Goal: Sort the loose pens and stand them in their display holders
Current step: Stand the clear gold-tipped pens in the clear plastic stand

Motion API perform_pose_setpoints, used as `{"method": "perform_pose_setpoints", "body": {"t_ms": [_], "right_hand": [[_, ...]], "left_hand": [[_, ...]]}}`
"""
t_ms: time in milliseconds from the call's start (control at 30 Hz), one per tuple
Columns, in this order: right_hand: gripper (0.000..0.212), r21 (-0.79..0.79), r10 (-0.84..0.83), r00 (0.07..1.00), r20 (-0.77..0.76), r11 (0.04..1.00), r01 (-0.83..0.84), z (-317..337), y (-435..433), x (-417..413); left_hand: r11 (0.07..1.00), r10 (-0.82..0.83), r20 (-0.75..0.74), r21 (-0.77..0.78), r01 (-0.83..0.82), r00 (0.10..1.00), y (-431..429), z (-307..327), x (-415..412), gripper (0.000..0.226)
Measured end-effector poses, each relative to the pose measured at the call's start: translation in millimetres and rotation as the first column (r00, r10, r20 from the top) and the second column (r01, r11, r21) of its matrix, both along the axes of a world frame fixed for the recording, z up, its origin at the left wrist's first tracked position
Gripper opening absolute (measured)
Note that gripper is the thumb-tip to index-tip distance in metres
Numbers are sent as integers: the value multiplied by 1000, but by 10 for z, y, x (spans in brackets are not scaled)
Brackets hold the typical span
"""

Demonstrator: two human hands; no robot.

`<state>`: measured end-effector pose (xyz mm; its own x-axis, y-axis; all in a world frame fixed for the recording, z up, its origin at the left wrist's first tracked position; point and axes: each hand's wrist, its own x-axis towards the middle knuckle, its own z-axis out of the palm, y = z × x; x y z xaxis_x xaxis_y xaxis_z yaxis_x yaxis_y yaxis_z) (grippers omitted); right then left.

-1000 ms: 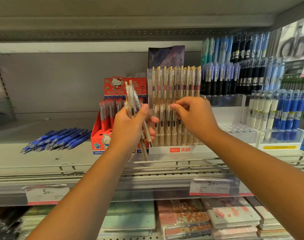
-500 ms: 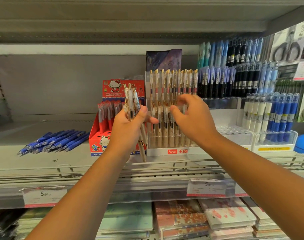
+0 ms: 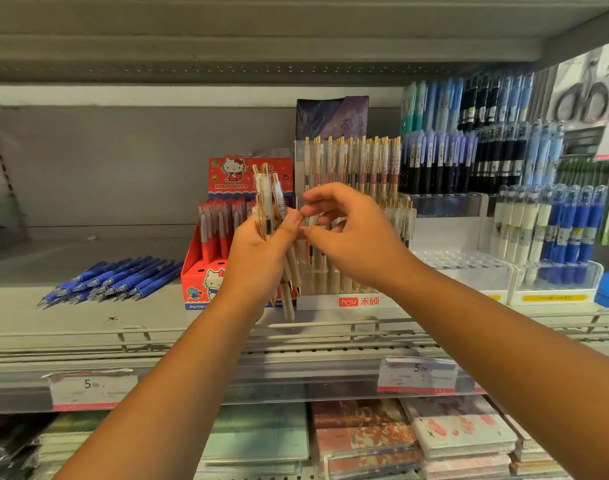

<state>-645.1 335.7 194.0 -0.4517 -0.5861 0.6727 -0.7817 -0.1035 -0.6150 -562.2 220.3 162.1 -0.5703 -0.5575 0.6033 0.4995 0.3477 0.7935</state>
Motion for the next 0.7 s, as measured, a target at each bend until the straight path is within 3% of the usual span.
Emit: {"method": "perform_pose_setpoints", "body": {"t_ms": [133, 200, 433, 700], "right_hand": [[36, -37, 148, 946, 287, 989, -144, 68, -62, 10], [33, -83, 198, 912, 359, 980, -180, 111, -79, 8], [24, -152, 181, 920, 347, 979, -135, 150, -117, 13], [19, -332, 119, 920, 374, 943, 13, 155, 40, -184]], "left_hand": [[998, -62, 6, -33, 62, 998, 4, -3, -17, 15], [995, -75, 20, -68, 76, 997, 5, -2, -26, 19], [982, -113, 56, -143, 120, 992, 18, -7, -42, 19], [997, 23, 86, -70, -17, 996, 17, 2, -25, 16]]}}
